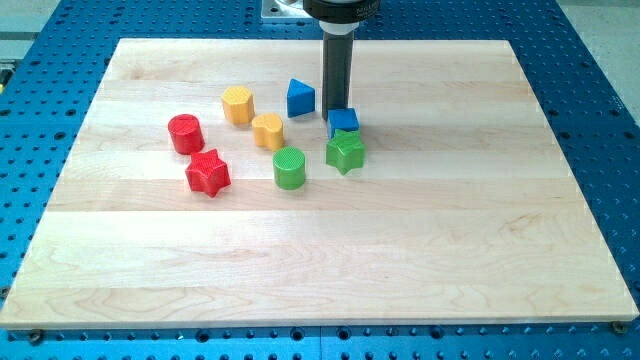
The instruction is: Place the yellow heart top right to the cube
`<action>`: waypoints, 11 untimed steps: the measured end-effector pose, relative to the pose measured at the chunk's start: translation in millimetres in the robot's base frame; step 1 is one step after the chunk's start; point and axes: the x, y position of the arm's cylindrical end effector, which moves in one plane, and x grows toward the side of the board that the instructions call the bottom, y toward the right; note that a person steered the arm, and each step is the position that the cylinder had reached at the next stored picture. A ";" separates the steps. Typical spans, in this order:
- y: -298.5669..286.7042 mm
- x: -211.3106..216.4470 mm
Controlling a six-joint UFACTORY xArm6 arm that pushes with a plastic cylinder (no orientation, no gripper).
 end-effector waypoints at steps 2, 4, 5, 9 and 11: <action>-18.2 62.1; -122.7 72.4; -139.0 72.1; -57.9 33.4; -83.5 46.8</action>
